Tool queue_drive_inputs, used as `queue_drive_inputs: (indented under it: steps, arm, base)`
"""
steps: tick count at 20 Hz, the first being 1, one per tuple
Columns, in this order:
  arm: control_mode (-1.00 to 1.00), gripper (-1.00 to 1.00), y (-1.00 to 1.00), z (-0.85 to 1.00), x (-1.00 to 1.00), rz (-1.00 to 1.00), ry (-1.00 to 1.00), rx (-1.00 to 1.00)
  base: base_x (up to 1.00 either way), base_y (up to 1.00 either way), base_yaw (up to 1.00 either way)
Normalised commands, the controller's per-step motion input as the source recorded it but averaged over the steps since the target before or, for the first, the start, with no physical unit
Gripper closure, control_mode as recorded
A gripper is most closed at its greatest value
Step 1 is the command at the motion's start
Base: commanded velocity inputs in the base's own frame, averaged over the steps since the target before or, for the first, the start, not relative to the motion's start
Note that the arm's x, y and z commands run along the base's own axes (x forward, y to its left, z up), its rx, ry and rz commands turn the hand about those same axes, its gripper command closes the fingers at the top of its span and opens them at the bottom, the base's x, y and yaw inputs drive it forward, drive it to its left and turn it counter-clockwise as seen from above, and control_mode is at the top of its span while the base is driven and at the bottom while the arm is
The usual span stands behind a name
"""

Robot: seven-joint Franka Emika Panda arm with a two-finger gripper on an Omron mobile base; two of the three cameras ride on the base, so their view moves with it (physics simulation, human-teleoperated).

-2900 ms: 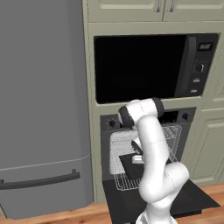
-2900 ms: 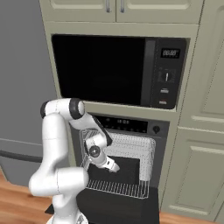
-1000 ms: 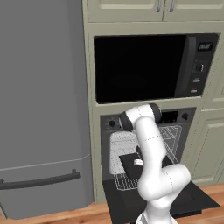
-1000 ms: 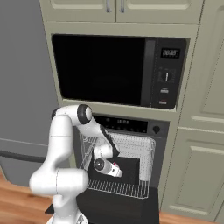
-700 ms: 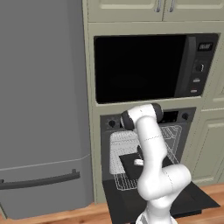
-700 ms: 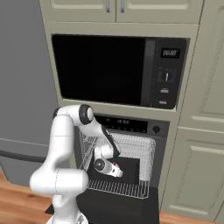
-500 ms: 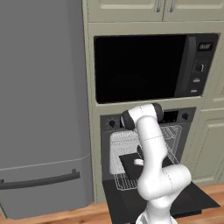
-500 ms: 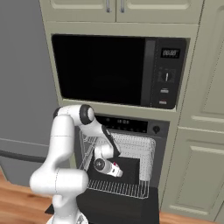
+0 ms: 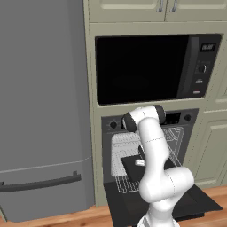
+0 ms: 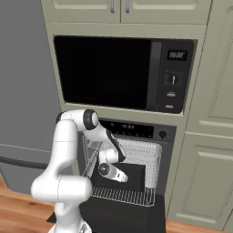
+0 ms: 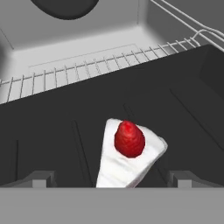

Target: Take the baked cake out of the oven and place it on the plate for cooling. Then close the oven door.

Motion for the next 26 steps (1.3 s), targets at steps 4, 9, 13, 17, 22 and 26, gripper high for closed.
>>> queue_drive_inputs:
  steps: [4, 9, 13, 17, 22, 26]
  arm:
    - [-1.0, -1.0, 0.0, 0.0, 0.03, 0.0, 0.0, 0.0]
    - [-1.0, -1.0, 0.0, -0.01, 0.0, 0.0, 0.0, 0.0]
    - [-1.0, -1.0, 0.0, -0.09, 0.0, 0.0, 0.0, 0.0]
    - [-1.0, -1.0, 0.0, -0.14, 0.02, 0.0, 0.0, 0.0]
    - [-1.0, -1.0, 0.0, -0.03, 0.09, 0.0, 0.0, 0.0]
    - [-1.0, -1.0, 0.0, 0.0, 0.11, 0.0, 0.0, 0.0]
  base:
    - [0.0, 0.0, 0.0]
    - [0.0, 0.0, 0.0]
    - [0.0, 0.0, 0.0]
    - [0.0, 0.0, 0.0]
    - [0.0, 0.0, 0.0]
    - [0.0, 0.0, 0.0]
